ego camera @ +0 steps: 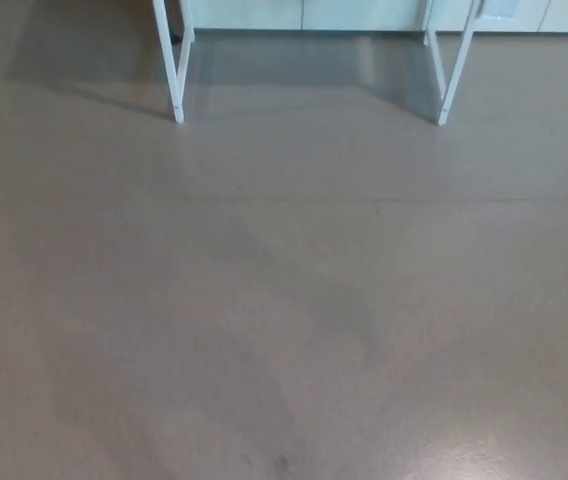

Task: The robot walks towards a table in front, picks a shampoo with left hand and puts it in a small grey container

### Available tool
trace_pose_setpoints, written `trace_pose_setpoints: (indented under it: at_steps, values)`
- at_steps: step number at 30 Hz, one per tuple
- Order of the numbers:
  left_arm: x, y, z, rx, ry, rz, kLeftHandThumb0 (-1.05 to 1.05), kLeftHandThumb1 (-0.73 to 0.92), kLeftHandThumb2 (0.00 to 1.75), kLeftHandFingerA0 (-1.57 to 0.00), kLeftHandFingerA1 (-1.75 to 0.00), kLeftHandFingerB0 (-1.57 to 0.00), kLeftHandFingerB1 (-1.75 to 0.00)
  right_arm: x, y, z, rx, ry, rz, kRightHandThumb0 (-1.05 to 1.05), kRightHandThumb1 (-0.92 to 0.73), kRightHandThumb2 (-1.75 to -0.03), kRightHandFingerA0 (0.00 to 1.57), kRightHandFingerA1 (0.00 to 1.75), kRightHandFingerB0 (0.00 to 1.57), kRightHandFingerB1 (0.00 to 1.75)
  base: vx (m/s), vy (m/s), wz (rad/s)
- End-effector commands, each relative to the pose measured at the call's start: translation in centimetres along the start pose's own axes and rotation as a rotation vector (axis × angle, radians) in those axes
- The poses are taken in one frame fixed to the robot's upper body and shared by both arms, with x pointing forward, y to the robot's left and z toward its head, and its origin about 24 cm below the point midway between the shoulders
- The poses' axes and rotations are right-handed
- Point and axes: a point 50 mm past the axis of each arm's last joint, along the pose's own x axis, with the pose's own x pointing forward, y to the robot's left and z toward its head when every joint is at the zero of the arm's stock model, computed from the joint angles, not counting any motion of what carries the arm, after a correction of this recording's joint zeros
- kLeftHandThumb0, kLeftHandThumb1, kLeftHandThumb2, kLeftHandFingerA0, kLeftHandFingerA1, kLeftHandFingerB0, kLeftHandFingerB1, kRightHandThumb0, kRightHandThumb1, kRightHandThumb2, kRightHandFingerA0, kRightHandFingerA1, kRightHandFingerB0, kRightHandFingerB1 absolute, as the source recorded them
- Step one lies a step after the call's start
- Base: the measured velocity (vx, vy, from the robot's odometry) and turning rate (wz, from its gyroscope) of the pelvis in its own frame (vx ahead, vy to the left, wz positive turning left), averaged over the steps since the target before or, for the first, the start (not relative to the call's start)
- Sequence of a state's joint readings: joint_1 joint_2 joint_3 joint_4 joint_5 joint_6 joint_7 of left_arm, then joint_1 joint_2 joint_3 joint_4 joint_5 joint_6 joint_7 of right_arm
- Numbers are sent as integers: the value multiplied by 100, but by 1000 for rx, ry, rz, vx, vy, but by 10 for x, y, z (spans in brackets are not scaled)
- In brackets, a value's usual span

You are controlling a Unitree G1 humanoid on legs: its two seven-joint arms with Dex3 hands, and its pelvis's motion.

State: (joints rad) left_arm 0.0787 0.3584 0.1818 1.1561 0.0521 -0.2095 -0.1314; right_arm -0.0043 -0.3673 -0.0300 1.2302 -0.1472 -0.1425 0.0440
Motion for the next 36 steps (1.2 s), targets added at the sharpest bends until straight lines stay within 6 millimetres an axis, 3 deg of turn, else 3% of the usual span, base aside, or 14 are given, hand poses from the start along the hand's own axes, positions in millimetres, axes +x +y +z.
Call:
trace_pose_setpoints:
  at_steps: [1,3,4,11,12,15,16,17,21,25,26,32,34,36]
  values:
    - [-1,4,1,-26,-29,7,-24,50,97,-51,-65,-15,-48,-2,-5,-4,-11,-8,-4,-32,-69,-60,63,45,42,36,57,-55,31]
    - [-1,4,0,-28,-18,9,-23,50,96,-51,-65,-15,-48,-1,-5,-4,-19,-5,-5,-31,-69,-60,62,45,42,35,33,-36,37]
    - [-1,4,-1,-33,-16,8,-29,68,60,-61,-45,-30,-31,-1,-5,-4,-21,-5,-3,-32,-68,-60,63,45,42,36,0,0,0]
    - [-2,4,-5,-8,-8,14,-29,67,60,-63,-43,-30,-31,-2,-4,-7,-33,6,0,-32,-68,-59,63,44,43,35,106,52,-7]
    - [-2,4,-4,-28,-20,20,-22,49,96,-55,-68,-16,-49,-2,-4,-6,-32,11,-1,-32,-68,-60,61,43,42,35,269,174,-9]
    - [0,4,3,-68,-46,32,-21,48,96,-57,-69,-17,-50,0,-6,0,-11,-1,-5,-32,-68,-60,60,44,43,36,403,131,-9]
    - [0,3,3,-77,-50,24,-27,67,60,-61,-58,-30,-31,0,-6,-1,7,-3,-5,-31,-67,-60,60,44,43,35,313,118,-1]
    - [-1,4,3,-47,-51,24,-23,49,96,-53,-66,-15,-48,0,-6,-1,-4,-4,-2,-32,-68,-60,63,45,42,35,280,53,7]
    - [-1,4,1,-17,-47,29,-23,50,97,-54,-67,-15,-48,0,-5,0,-28,-2,-6,-31,-68,-60,66,45,44,36,269,-11,7]
    - [-1,5,2,-21,-47,34,-29,68,60,-62,-58,-31,-31,0,-5,0,-30,-6,-7,-31,-68,-60,67,46,44,36,276,-113,13]
    - [-1,4,3,-10,-50,26,-23,50,97,-55,-69,-17,-49,0,-6,1,-13,-6,-5,-30,-69,-60,64,46,43,36,322,-203,15]
    - [0,4,3,-5,-52,28,-24,49,97,-53,-67,-16,-49,1,-6,2,-16,-12,-2,-31,-68,-60,64,45,44,36,376,-198,23]
    - [0,4,4,14,-50,19,-29,69,61,-61,-57,-29,-31,1,-6,2,-22,-5,-2,-31,-68,-60,63,45,44,36,313,-82,1]
    - [-1,5,1,6,-44,17,-24,51,98,-53,-68,-16,-49,1,-4,2,-35,2,1,-31,-68,-60,64,45,44,36,302,-12,-3]
